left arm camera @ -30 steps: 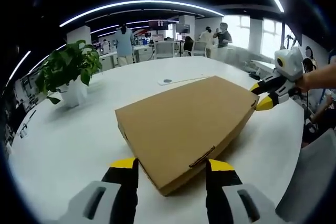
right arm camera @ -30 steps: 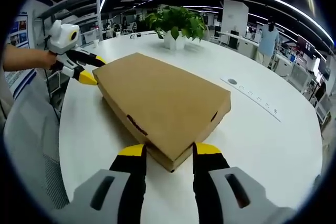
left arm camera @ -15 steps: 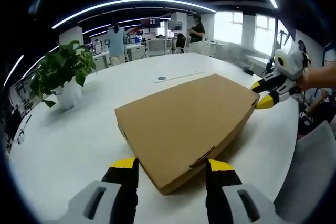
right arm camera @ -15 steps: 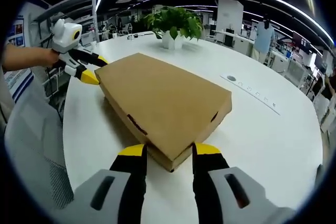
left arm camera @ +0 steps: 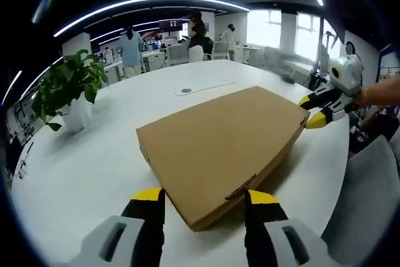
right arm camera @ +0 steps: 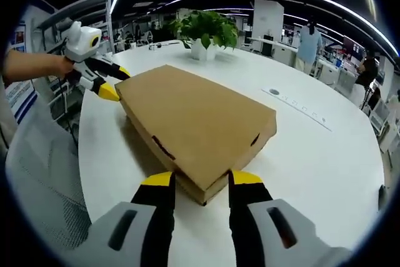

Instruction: Operate the shoe box by opening the lid, removing the specified soft item, and placing it in the target area until the item is outside and the box remains undamaged.

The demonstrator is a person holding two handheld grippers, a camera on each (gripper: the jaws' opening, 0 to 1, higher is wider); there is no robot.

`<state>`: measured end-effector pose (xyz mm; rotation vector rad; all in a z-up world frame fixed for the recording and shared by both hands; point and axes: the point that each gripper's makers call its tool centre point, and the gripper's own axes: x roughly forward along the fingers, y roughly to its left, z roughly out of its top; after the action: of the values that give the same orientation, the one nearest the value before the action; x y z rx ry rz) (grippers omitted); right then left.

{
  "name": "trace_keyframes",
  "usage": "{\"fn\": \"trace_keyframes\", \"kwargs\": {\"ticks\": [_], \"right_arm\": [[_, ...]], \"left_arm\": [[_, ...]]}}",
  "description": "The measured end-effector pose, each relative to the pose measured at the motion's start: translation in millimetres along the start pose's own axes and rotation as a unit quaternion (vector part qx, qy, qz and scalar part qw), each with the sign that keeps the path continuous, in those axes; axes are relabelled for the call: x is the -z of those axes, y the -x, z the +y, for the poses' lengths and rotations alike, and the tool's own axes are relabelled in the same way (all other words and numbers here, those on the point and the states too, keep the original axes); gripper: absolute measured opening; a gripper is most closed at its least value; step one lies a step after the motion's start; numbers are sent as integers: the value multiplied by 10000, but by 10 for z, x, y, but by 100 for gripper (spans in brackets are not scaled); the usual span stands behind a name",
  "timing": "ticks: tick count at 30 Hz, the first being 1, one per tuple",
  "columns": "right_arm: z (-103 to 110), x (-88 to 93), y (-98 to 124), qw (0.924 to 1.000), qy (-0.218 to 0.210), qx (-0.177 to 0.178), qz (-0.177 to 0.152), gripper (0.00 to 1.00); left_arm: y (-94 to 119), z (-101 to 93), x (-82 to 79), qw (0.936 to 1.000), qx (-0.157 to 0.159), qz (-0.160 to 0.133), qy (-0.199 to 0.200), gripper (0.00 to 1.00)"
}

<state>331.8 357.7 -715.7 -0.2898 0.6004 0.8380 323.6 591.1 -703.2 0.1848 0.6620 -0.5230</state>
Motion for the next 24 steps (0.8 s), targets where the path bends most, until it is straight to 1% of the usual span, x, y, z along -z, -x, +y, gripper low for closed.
{"fn": "trace_keyframes", "kwargs": {"ticks": [11, 24], "right_arm": [[87, 36, 47, 10000, -64, 60, -15, 30], [260, 77, 110, 9999, -101, 49, -53, 29]], "left_arm": [[51, -19, 39, 10000, 75, 24, -58, 50], [153, -33, 127, 9998, 145, 54, -110, 50]]}}
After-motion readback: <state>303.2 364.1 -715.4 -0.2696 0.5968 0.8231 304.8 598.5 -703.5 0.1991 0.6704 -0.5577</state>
